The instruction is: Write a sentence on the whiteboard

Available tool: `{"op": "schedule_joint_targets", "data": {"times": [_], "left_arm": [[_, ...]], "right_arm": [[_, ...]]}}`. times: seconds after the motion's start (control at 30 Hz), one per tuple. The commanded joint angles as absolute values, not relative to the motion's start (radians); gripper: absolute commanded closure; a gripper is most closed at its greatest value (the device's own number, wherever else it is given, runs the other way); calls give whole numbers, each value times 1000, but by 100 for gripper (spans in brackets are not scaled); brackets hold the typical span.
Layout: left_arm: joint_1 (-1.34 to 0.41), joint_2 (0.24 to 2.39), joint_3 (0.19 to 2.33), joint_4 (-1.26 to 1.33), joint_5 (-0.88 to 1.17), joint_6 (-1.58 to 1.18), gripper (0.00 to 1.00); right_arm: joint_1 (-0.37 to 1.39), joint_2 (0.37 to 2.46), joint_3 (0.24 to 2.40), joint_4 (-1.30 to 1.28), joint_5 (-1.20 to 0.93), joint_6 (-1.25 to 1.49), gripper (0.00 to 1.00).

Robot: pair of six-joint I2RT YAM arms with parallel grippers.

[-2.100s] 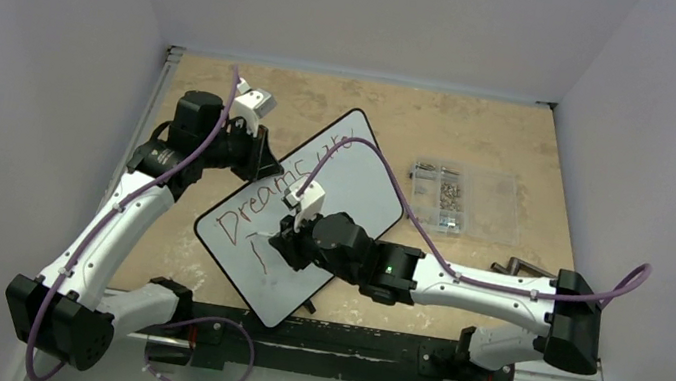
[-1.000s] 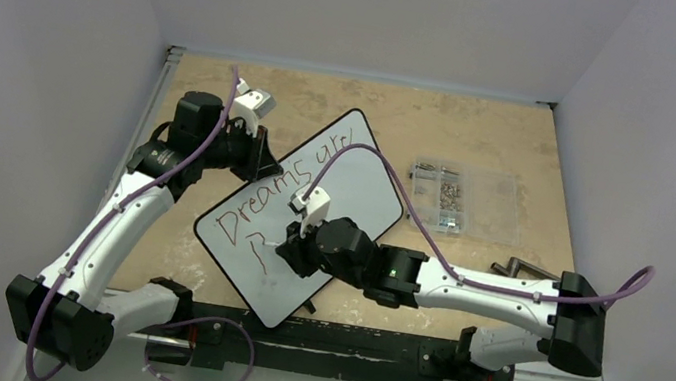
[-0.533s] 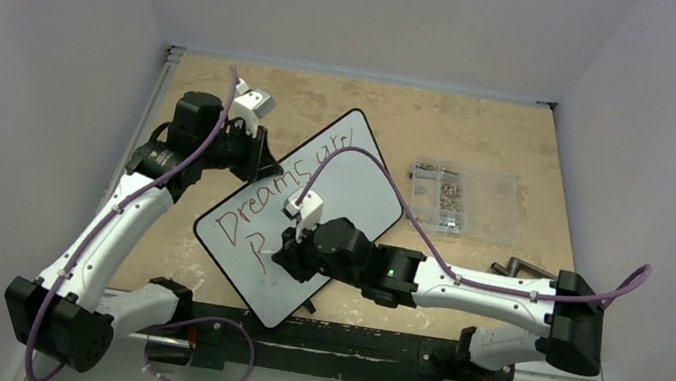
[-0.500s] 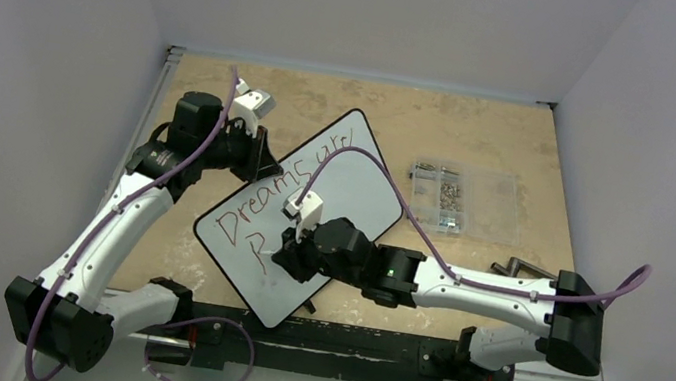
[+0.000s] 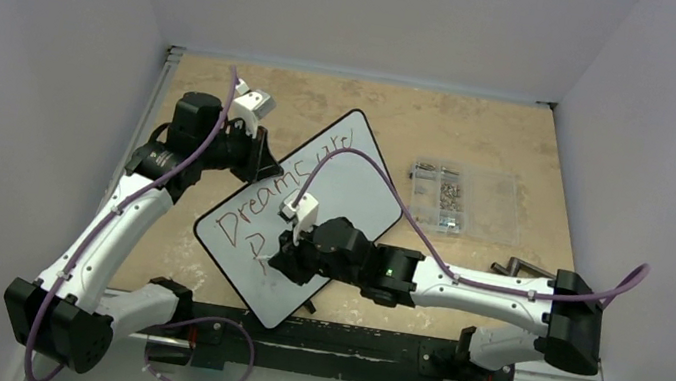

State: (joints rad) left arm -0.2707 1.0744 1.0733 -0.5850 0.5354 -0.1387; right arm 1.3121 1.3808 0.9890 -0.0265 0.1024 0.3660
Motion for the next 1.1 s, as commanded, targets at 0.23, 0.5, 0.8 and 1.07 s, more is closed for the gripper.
{"op": "schedule_joint_targets", "data": {"times": [0.23, 0.5, 0.8, 1.07], "left_arm": [[-273, 1038, 1088, -494, 527, -127, 100], [-273, 1038, 1086, -491, 528, -129, 100], [-273, 1036, 1082, -487, 529, -134, 100], [-273, 1028, 1080, -484, 538, -137, 100]], "right_arm": [[1306, 1233, 1022, 139, 101, 336, 100], [1306, 1197, 969, 117, 289, 398, 100], [1305, 1156, 885, 97, 323, 422, 100], [1305, 1166, 859, 105, 283, 404, 100]]}}
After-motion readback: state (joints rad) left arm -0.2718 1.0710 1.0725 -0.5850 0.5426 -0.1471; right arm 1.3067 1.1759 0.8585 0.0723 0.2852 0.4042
